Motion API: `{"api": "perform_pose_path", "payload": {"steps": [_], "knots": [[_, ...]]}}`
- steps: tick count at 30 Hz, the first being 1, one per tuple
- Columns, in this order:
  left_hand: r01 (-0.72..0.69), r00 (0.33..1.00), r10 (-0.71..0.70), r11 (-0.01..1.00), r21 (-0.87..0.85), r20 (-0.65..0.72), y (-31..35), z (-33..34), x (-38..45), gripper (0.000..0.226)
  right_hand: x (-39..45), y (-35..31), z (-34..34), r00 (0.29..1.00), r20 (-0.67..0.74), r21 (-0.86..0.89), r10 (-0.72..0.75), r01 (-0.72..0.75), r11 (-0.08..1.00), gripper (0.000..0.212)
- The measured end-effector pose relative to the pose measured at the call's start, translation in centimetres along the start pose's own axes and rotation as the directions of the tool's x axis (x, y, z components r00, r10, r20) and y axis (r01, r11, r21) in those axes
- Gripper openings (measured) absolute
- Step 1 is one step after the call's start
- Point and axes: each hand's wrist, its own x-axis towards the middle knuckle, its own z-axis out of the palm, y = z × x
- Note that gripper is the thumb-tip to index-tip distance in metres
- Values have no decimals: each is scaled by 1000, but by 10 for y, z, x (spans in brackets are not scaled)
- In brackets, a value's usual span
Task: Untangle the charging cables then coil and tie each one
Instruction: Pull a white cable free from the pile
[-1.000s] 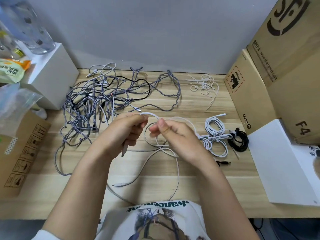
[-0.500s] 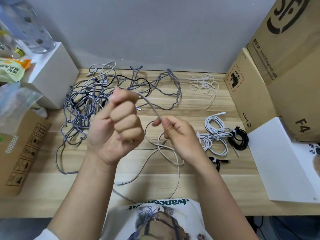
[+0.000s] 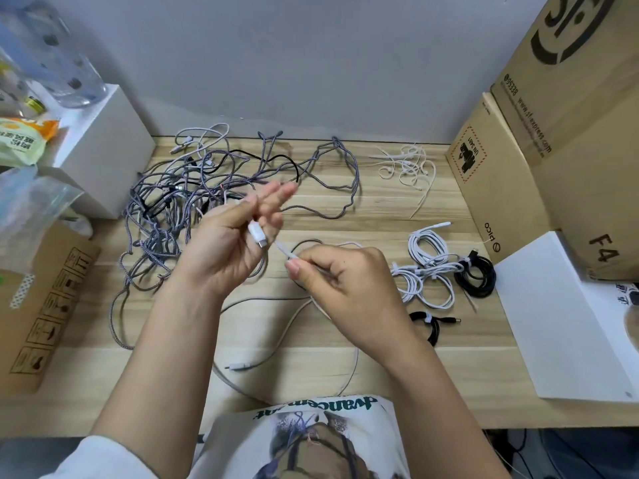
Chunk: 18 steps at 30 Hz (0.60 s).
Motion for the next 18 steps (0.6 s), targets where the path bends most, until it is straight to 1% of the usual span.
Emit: {"api": "perform_pose_path", "payload": {"steps": [1,2,4,5,6,7,8,9,11,12,13,14,15,16,17,18], "knots": [[14,999,-19,991,135,38,-1,1,-4,30,0,1,0,1000,-26,6,-11,11,1000,33],[36,995,-62,958,283,83,-3,4,-9,31,0,1,0,998,-59,24,-18,20,1000,29],[88,972,-190,837,541,135,-3,10,-21,28,0,2,-2,994,-107,95,-15,25,995,24],[102,958,-245,777,621,150,-3,12,-24,26,0,3,-2,994,-112,140,-14,30,990,22],[94,944,-283,726,681,172,-4,14,-27,30,1,2,-2,994,-106,188,-19,39,981,19],[65,932,-301,685,726,201,-4,15,-28,34,1,1,-2,995,-97,224,-24,45,974,18],[35,926,-303,664,747,226,-5,14,-28,37,2,0,-1,995,-102,231,-23,46,972,18],[26,924,-298,673,739,238,-6,13,-28,38,2,-1,-1,991,-130,215,-16,44,976,18],[91,917,-325,737,670,233,-10,9,-27,40,3,-1,-4,977,-213,207,17,28,978,20],[130,899,-360,765,630,252,-11,7,-27,41,4,-1,-7,969,-244,231,46,12,973,22],[166,866,-404,789,592,295,-13,6,-27,43,4,0,-11,960,-267,269,82,-7,963,25],[210,808,-459,810,548,369,-13,5,-29,45,4,3,-14,952,-280,317,121,-28,948,25],[267,737,-500,834,483,455,-13,5,-30,48,5,4,-16,947,-281,368,154,-42,929,24],[333,664,-508,858,392,549,-12,5,-30,48,5,4,-17,946,-273,405,172,-49,913,21],[386,610,-474,877,284,634,-12,5,-29,44,6,4,-16,950,-260,421,172,-49,906,17],[416,588,-416,891,181,694,-12,8,-30,39,8,4,-15,957,-243,416,161,-47,908,16]]}}
